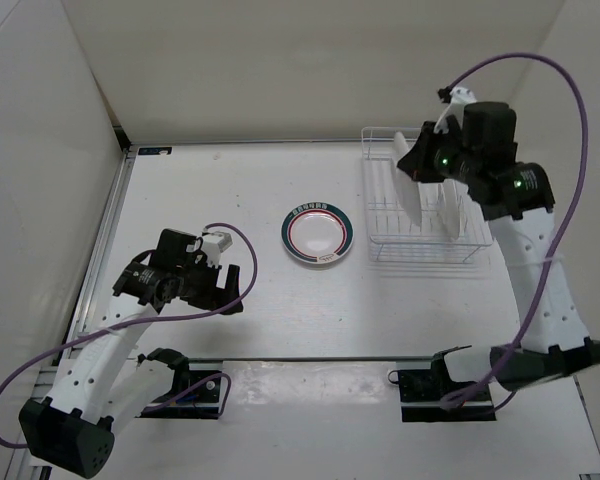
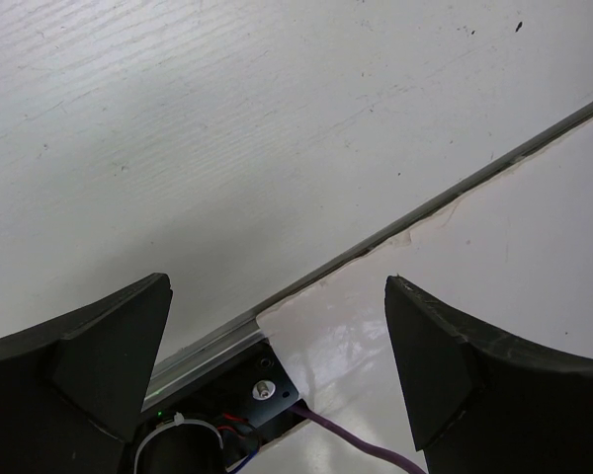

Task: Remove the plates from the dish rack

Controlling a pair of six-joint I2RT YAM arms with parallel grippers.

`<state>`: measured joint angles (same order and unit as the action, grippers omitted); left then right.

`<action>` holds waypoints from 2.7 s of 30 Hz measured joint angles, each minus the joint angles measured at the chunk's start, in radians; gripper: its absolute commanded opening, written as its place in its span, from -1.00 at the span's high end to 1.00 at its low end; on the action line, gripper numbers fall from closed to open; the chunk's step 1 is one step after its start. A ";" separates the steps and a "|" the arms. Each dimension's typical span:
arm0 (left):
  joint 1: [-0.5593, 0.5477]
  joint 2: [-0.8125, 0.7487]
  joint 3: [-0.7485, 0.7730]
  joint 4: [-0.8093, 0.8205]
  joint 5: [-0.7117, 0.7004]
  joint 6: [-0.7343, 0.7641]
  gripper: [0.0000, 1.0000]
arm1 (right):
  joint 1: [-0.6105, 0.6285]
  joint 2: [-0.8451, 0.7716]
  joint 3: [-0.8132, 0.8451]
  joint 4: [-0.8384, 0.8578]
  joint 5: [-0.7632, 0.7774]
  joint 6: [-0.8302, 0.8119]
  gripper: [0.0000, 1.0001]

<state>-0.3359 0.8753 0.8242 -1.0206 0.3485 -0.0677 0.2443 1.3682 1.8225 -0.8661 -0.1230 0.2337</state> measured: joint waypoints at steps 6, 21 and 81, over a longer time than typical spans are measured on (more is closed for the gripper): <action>0.000 -0.002 0.000 0.000 0.000 0.000 -1.00 | 0.201 -0.117 -0.216 0.023 -0.041 -0.010 1.00; 0.000 0.014 0.000 0.000 -0.002 0.000 -1.00 | 0.907 -0.140 -0.662 0.063 0.406 0.030 1.00; 0.000 -0.004 0.000 0.000 0.000 0.000 -1.00 | 1.123 0.224 -0.425 0.030 0.932 0.233 1.00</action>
<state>-0.3359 0.8711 0.8242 -1.0210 0.3481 -0.0673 1.3670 1.5917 1.3972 -0.8360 0.8085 0.4664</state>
